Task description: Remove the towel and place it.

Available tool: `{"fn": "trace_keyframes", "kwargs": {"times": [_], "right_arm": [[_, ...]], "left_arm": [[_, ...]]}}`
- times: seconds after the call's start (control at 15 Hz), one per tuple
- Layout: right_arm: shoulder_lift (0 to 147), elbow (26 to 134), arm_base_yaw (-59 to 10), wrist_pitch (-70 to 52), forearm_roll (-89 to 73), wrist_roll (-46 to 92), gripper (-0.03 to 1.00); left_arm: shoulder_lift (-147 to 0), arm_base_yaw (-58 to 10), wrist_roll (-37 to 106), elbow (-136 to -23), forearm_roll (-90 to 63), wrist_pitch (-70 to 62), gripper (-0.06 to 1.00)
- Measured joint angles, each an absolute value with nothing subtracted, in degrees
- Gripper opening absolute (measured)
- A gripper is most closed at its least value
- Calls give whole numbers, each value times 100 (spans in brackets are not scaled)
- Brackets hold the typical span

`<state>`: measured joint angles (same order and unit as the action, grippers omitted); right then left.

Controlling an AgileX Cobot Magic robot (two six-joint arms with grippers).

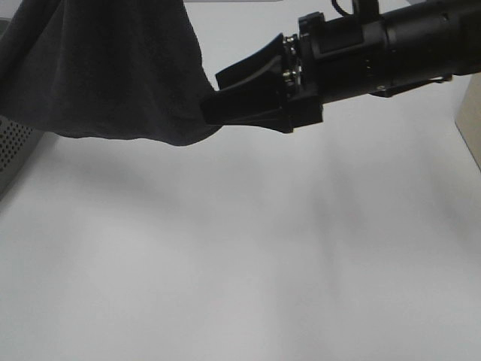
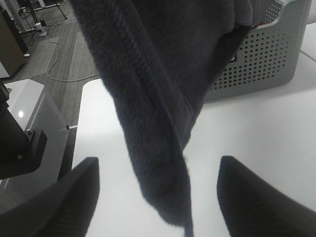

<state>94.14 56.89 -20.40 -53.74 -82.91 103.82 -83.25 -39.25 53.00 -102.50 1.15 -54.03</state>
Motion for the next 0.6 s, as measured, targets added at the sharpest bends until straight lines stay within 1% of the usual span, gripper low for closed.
{"fn": "trace_keyframes", "kwargs": {"times": [0.13, 0.27, 0.4, 0.47, 0.53, 0.6], "right_arm": [[9740, 6108, -2355, -5357, -8216, 10262, 66], [9849, 6285, -2722, -5357, -8188, 10244, 66], [9849, 6320, -2825, -5449, -8170, 10210, 65], [9849, 6320, -2825, -5443, -8147, 10187, 64], [9849, 6320, -2825, -5437, -8090, 10130, 59], [9849, 6320, -2825, -5437, -8033, 10096, 52]], "left_arm": [[-8325, -3930, 5300, -10250, 92, -5403, 0], [-8325, -3930, 5300, -10250, 86, -5403, 0], [-8337, -3930, 5300, -10250, 103, -5403, 0], [-8354, -3930, 5300, -10250, 109, -5409, 0], [-8377, -3930, 5300, -10250, 120, -5409, 0], [-8400, -3930, 5300, -10250, 120, -5409, 0]]}}
